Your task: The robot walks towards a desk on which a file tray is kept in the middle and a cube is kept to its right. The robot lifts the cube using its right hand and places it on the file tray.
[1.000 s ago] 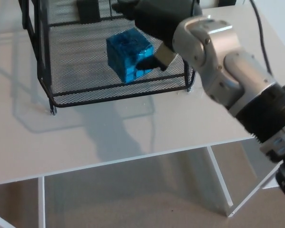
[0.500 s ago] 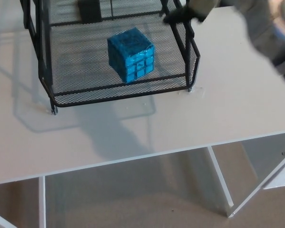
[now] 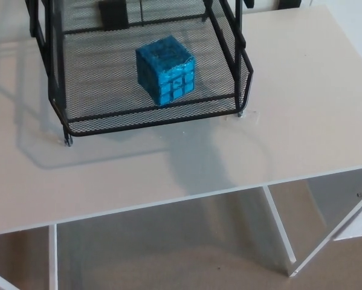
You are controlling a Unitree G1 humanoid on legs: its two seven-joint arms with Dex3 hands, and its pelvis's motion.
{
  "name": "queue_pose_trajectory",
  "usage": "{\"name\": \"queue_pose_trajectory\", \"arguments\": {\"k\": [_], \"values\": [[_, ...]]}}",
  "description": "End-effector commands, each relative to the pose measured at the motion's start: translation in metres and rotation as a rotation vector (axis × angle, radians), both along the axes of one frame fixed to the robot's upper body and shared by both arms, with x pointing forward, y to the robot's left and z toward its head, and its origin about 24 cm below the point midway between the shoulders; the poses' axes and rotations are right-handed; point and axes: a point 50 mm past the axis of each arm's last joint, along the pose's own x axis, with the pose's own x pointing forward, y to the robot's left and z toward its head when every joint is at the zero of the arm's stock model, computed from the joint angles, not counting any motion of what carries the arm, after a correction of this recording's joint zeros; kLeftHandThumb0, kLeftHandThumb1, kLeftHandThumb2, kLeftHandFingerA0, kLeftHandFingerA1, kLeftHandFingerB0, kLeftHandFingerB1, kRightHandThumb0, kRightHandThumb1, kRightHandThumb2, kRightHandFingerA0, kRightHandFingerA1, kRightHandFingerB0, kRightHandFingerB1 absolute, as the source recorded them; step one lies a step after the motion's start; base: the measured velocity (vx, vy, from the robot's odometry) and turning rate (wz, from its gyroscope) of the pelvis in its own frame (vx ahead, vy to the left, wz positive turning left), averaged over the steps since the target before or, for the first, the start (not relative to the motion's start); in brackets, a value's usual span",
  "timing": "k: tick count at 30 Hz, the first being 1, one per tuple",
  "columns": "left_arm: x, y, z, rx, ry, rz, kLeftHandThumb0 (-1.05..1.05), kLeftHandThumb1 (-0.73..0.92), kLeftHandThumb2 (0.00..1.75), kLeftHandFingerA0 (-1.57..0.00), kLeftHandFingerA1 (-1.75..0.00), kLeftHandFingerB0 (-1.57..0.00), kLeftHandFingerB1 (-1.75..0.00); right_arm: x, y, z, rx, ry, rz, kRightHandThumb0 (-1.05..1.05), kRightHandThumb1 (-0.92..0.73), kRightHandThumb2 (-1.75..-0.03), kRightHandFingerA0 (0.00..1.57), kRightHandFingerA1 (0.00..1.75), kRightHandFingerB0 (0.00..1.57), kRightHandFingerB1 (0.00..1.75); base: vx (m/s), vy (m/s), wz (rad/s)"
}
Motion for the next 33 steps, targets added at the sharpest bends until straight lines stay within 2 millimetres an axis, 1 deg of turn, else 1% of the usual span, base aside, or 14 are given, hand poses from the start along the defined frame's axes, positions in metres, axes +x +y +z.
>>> {"name": "queue_pose_trajectory", "arguments": {"k": [1,2,3,4,11,12,14,20,22,23,25,27,28,33], "values": [[-0.009,0.004,0.000,0.009,0.021,0.037,-0.50,0.88,0.66,-0.50,-0.67,-0.40,-0.52,-0.172,-0.200,-0.095,0.710,-0.056,-0.457,-0.80,-0.52,-0.88,0.00,0.16,0.03,0.25,0.00,0.000,0.00],[-0.009,0.004,0.000,0.006,0.016,0.039,-0.50,0.88,0.66,-0.50,-0.69,-0.39,-0.52,-0.187,-0.212,-0.128,0.734,-0.015,-0.551,-0.75,-0.52,-0.91,0.00,0.25,0.00,0.29,0.00,0.000,0.00],[-0.010,0.005,0.001,0.008,0.018,0.040,-0.42,0.66,1.09,-0.52,-0.73,-0.26,-0.58,-0.207,-0.223,-0.170,0.769,0.053,-0.681,-0.76,-0.52,-0.92,0.00,0.30,0.01,0.31,0.00,0.000,0.00],[-0.011,0.006,0.001,0.004,0.019,0.044,-0.52,0.85,0.67,-0.47,-0.69,-0.34,-0.53,-0.222,-0.227,-0.192,0.797,0.081,-0.744,-0.74,-0.51,-0.91,0.00,0.38,0.00,0.32,0.00,0.000,0.00],[-0.022,0.010,0.002,0.007,0.054,0.029,-0.51,0.90,0.66,-0.44,-0.67,-0.32,-0.53,-0.284,-0.223,-0.322,0.947,0.043,-1.077,-0.69,-0.42,-0.88,0.00,0.55,0.00,0.36,0.00,0.000,0.00],[-0.023,0.010,0.001,0.021,0.084,0.010,-0.52,0.88,0.66,-0.44,-0.63,-0.30,-0.49,-0.294,-0.214,-0.334,0.968,0.101,-1.119,-0.66,-0.59,-0.75,0.00,0.22,0.00,0.05,0.00,0.000,0.00],[-0.025,0.014,0.002,0.057,0.142,-0.019,-0.50,0.89,0.67,-0.49,-0.66,-0.34,-0.49,-0.308,-0.200,-0.349,0.975,0.222,-1.164,-0.85,-0.48,-0.83,0.00,0.20,0.00,0.27,0.00,0.000,0.00],[-0.033,0.020,0.003,0.050,0.207,-0.019,-0.48,0.92,0.74,-0.42,-0.63,-0.34,-0.53,-0.330,-0.189,-0.367,0.796,0.598,-1.273,-1.03,-0.63,-0.92,0.00,0.18,0.00,0.23,0.00,0.000,0.00],[-0.037,0.023,0.005,0.050,0.211,-0.005,-0.50,0.92,0.75,-0.42,-0.63,-0.33,-0.54,-0.339,-0.179,-0.378,0.855,0.603,-1.332,-0.97,-0.61,-0.95,0.02,0.52,0.00,0.11,0.00,0.000,0.00],[-0.036,0.023,0.005,0.051,0.210,-0.004,-0.51,0.92,0.74,-0.43,-0.65,-0.32,-0.54,-0.343,-0.176,-0.380,0.824,0.667,-1.298,-0.76,-0.76,-0.64,0.00,0.56,0.00,0.00,0.00,0.000,0.00],[-0.038,0.024,0.006,0.055,0.221,-0.009,-0.51,0.92,0.70,-0.45,-0.63,-0.32,-0.51,-0.342,-0.173,-0.391,0.556,0.910,-1.225,-0.98,-0.75,-1.04,0.40,0.68,0.00,0.13,0.00,0.000,0.00],[-0.040,0.024,0.005,0.053,0.223,-0.013,-0.50,0.92,0.71,-0.43,-0.60,-0.31,-0.50,-0.345,-0.171,-0.391,0.582,0.937,-1.158,-0.93,-0.69,-0.99,0.67,0.73,0.00,0.15,0.00,0.000,0.00],[-0.039,0.023,0.005,0.055,0.220,-0.021,-0.51,0.92,0.71,-0.44,-0.63,-0.32,-0.51,-0.347,-0.170,-0.390,0.793,0.904,-1.185,-0.65,-0.51,-0.66,0.94,0.68,0.00,0.14,0.00,0.000,0.00],[-0.035,0.024,0.006,0.044,0.209,0.004,-0.51,0.92,0.66,-0.45,-0.63,-0.32,-0.49,-0.335,-0.165,-0.399,0.520,1.102,-0.970,-0.83,-0.51,-0.90,0.59,0.60,0.05,0.21,0.00,0.000,0.00]]}}
